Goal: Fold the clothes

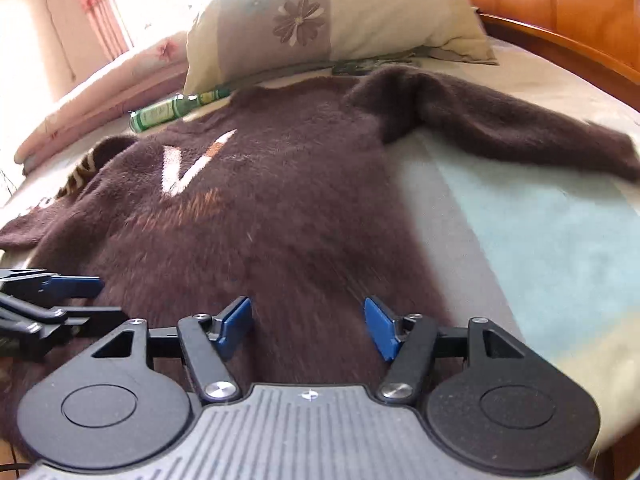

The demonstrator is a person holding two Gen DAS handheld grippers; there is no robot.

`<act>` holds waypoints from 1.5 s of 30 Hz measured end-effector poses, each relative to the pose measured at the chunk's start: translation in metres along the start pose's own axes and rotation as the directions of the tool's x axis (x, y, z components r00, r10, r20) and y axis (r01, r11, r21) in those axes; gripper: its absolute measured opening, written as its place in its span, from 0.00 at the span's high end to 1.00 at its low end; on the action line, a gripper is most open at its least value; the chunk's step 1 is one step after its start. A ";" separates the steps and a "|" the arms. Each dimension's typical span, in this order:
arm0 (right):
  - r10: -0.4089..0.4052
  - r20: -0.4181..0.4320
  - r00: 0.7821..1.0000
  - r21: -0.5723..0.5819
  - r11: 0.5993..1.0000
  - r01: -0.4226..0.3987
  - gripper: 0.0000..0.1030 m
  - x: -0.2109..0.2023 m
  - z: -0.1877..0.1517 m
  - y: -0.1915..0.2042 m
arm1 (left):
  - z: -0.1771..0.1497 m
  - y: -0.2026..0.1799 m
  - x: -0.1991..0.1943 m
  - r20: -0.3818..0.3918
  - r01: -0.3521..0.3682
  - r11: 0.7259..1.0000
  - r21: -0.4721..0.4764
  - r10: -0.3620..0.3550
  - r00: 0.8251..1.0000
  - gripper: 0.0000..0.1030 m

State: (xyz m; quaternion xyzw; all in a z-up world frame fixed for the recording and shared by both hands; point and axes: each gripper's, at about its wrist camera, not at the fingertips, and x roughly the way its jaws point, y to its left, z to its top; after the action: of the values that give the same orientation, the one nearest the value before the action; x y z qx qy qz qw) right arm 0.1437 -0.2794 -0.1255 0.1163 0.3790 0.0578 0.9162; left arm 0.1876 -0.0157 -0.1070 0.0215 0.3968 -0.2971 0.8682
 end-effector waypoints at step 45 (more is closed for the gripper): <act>-0.097 -0.151 0.984 -0.268 0.962 0.054 0.00 -0.009 -0.035 0.077 | 0.052 0.203 -0.017 0.106 0.174 0.806 -0.566 -0.138 0.985 0.08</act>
State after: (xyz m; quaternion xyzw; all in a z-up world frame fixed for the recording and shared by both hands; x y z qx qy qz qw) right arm 0.1116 -0.2009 -0.1233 -0.0260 0.4457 0.0819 0.8910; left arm 0.3221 0.1456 -0.0998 -0.2822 0.4421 -0.2346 0.8185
